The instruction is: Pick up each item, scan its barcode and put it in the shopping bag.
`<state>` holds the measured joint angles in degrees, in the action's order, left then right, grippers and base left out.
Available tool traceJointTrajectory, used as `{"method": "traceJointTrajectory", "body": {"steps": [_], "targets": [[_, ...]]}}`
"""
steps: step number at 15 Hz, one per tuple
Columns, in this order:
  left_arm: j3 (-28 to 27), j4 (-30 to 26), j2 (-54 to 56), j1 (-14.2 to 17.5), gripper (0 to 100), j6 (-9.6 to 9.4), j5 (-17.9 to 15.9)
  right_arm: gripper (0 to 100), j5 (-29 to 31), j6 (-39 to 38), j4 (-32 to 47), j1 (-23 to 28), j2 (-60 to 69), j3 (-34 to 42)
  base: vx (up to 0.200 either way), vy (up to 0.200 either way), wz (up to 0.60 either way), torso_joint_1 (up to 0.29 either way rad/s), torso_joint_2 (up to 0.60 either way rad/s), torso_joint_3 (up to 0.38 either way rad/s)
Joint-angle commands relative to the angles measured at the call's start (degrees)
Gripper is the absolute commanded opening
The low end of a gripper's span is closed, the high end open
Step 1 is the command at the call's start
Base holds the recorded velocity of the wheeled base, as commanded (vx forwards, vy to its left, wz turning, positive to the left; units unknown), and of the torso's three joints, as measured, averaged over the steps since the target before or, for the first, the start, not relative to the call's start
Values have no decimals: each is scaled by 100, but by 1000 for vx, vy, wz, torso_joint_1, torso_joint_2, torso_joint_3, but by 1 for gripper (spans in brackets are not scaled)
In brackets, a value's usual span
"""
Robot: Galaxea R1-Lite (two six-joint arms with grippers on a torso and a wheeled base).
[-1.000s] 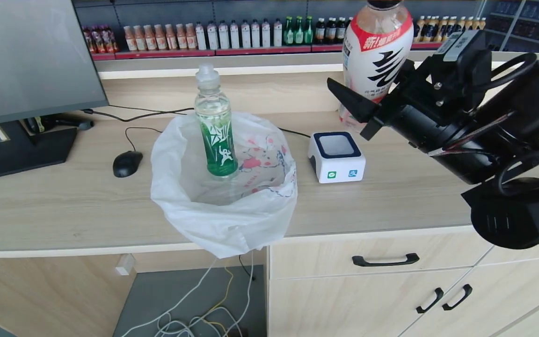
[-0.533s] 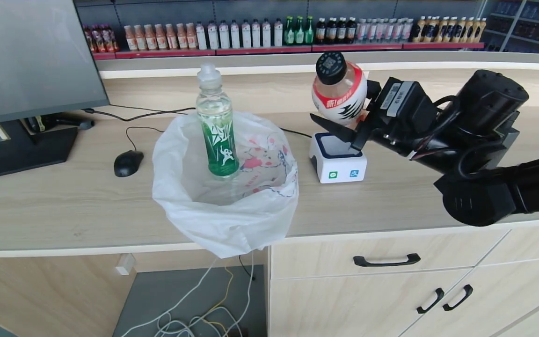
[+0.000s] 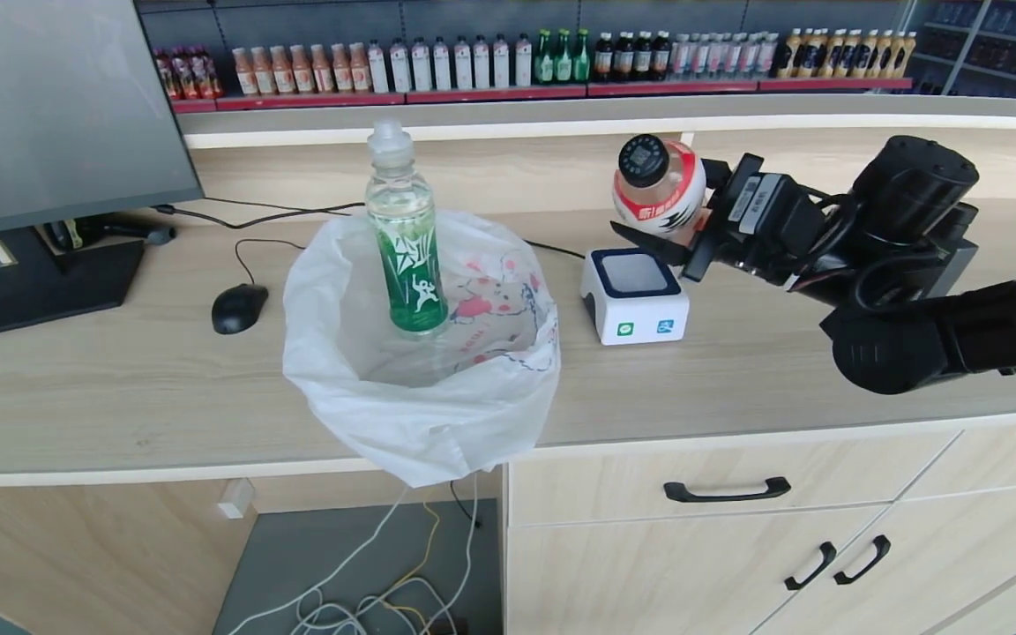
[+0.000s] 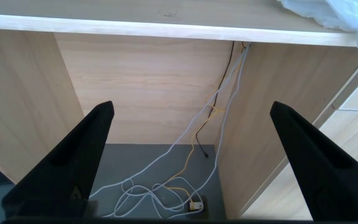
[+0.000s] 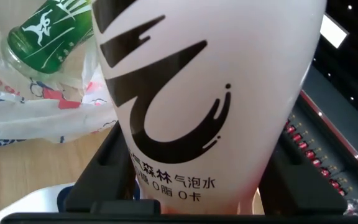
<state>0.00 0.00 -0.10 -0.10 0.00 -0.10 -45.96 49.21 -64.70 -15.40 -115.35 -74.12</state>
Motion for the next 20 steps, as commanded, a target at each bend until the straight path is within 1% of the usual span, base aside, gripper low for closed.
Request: {"method": "traceJointTrajectory", "body": {"steps": [1,5,8,10,15,20], "targets": [[0,0,1,1,100,0,1,0,-80,106,10,37,-216,-59,0,0,0,0,0,0],[0,0,1,1,100,0,1,0,-141,326,27,46,-330,-85,0,0,0,0,0,0],[0,-9,1,1,100,0,1,0,-370,343,18,54,-497,-103,0,0,0,0,0,0],[0,0,1,1,100,0,1,0,-396,440,18,72,-462,-103,0,0,0,0,0,0],[0,0,1,1,100,0,1,0,-493,449,18,98,-489,-85,0,0,0,0,0,0],[0,0,1,1,100,0,1,0,-590,449,18,239,-515,-94,0,0,0,0,0,0]]}}
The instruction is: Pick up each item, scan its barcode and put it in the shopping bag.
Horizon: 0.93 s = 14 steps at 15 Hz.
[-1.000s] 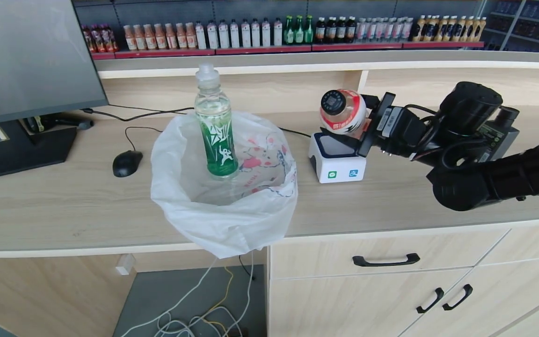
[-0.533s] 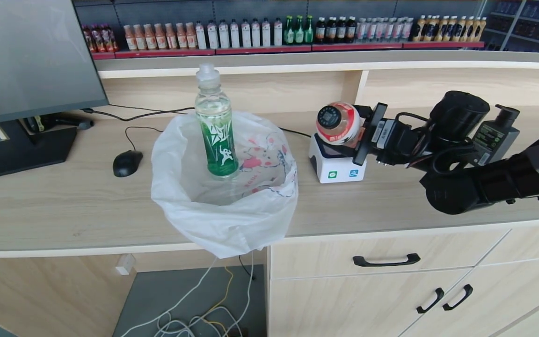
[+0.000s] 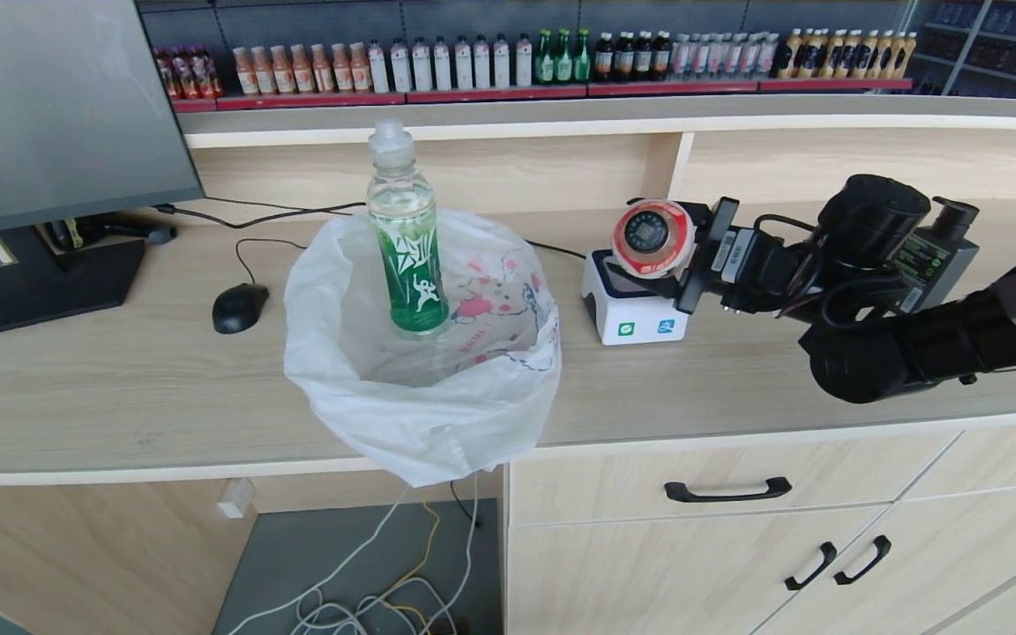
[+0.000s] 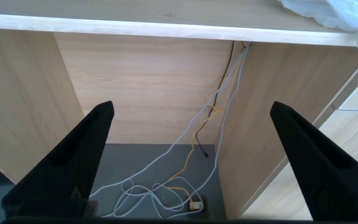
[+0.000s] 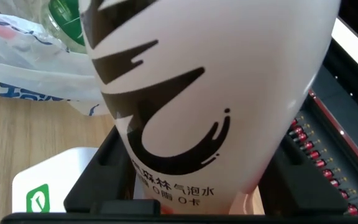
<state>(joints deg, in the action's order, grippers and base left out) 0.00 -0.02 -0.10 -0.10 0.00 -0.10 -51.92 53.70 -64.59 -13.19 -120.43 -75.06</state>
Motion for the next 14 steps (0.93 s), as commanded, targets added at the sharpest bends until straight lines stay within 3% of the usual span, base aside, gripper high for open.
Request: {"method": "traceJointTrajectory", "body": {"steps": [1,14], "targets": [[0,2,1,1,100,0,1,0,-29,-9,-1,18,-42,-18,0,0,0,0,0,0],[0,2,1,1,100,0,1,0,6,-140,7,-8,-226,-352,0,0,0,0,0,0]]}}
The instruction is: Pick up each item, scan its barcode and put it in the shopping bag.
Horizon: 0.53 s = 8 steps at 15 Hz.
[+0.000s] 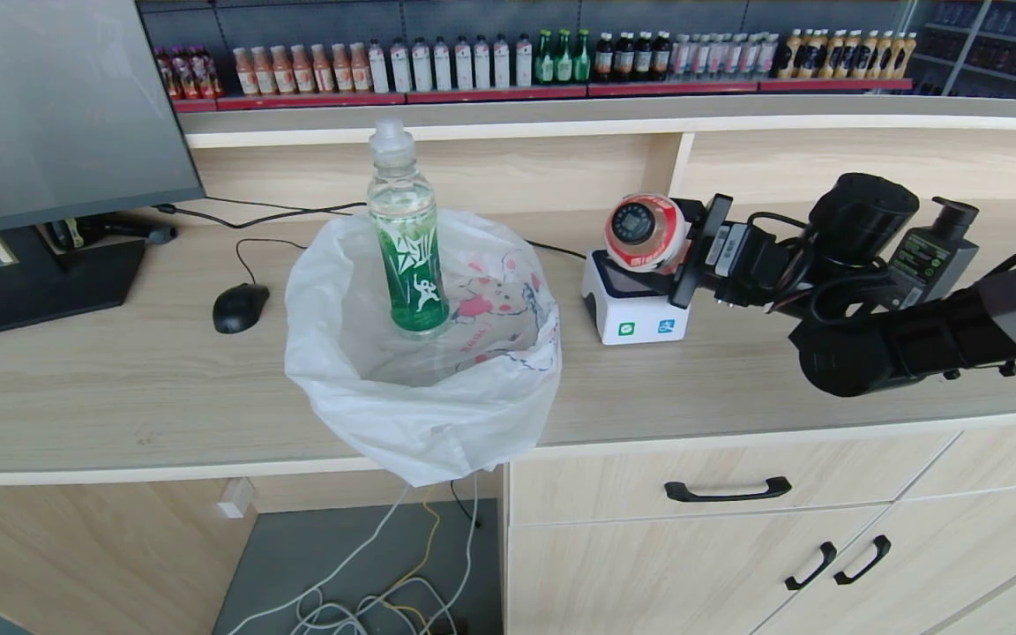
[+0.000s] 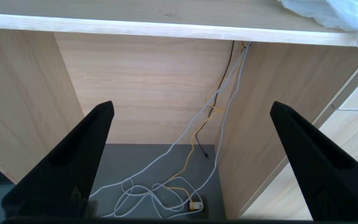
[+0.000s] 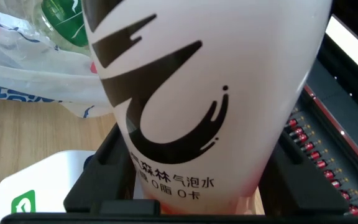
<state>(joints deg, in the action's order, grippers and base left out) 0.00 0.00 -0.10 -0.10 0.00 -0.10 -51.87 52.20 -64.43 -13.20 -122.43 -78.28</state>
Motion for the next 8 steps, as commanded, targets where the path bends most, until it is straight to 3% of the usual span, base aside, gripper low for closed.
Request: {"method": "traceJointTrajectory", "body": {"steps": [1,8], "targets": [[0,0,1,1,100,0,1,0,10,9,0,-7,-35,-39,0,0,0,0,0,0],[0,0,1,1,100,0,1,0,10,9,0,-16,-62,-30,0,0,0,0,0,0]]}}
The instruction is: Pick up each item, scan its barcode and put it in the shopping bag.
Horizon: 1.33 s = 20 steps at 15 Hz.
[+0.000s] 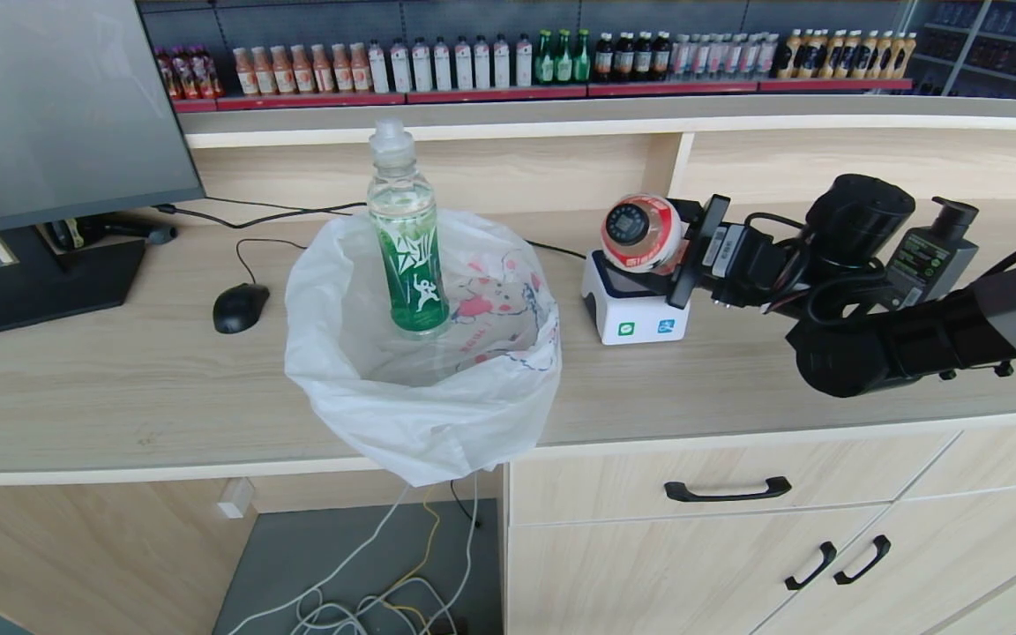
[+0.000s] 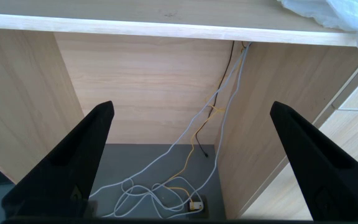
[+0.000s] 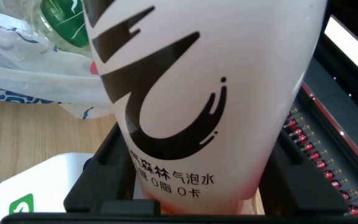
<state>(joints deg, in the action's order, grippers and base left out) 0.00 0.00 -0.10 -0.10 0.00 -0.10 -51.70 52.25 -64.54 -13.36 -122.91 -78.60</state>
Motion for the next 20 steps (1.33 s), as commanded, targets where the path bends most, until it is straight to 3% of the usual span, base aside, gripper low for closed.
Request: {"method": "traceJointTrajectory", "body": {"steps": [1,12,17,20], "targets": [[0,0,1,1,100,0,1,0,2,5,3,0,-14,3,0,0,0,0,0,0],[0,0,1,1,100,0,1,0,108,-285,11,-114,469,-129,0,0,0,0,0,0],[0,0,1,1,100,0,1,0,327,-452,-15,-264,1076,478,0,0,0,0,0,0],[0,0,1,1,100,0,1,0,626,-953,-367,-307,1331,803,0,0,0,0,0,0]]}}
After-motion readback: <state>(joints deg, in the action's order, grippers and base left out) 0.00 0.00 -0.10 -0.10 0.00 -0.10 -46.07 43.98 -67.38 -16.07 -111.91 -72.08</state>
